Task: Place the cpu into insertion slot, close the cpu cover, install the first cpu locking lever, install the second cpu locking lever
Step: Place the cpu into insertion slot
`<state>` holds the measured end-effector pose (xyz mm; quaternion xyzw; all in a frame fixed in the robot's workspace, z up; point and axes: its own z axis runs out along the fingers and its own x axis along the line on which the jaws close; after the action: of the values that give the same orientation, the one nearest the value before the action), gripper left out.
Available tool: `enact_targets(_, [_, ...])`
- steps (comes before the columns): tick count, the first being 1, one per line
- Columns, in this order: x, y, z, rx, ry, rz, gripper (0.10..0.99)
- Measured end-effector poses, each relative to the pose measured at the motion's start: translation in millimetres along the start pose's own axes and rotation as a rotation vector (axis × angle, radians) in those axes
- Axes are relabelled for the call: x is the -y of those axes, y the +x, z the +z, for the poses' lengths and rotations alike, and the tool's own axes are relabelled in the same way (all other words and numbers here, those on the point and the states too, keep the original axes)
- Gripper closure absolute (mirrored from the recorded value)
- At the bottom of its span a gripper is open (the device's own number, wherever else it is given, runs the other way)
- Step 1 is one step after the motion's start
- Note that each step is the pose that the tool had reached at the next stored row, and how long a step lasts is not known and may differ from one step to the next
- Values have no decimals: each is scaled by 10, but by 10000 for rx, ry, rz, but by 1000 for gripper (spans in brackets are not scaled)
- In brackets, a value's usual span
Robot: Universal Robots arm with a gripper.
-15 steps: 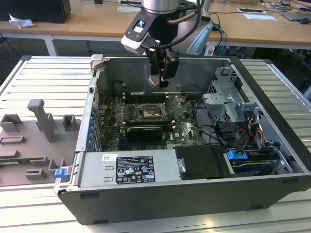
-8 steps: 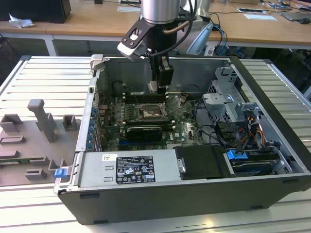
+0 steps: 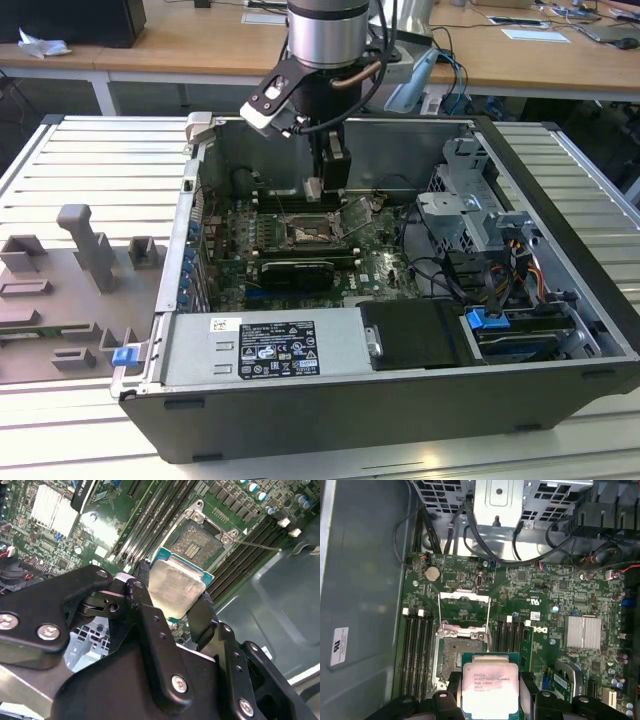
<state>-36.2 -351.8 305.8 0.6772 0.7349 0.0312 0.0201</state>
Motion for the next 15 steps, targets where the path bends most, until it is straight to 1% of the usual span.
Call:
enact_targets(2, [1,-1,16,3,2,0,545])
enact_targets(15, [4,-1,56,-3,0,0,545])
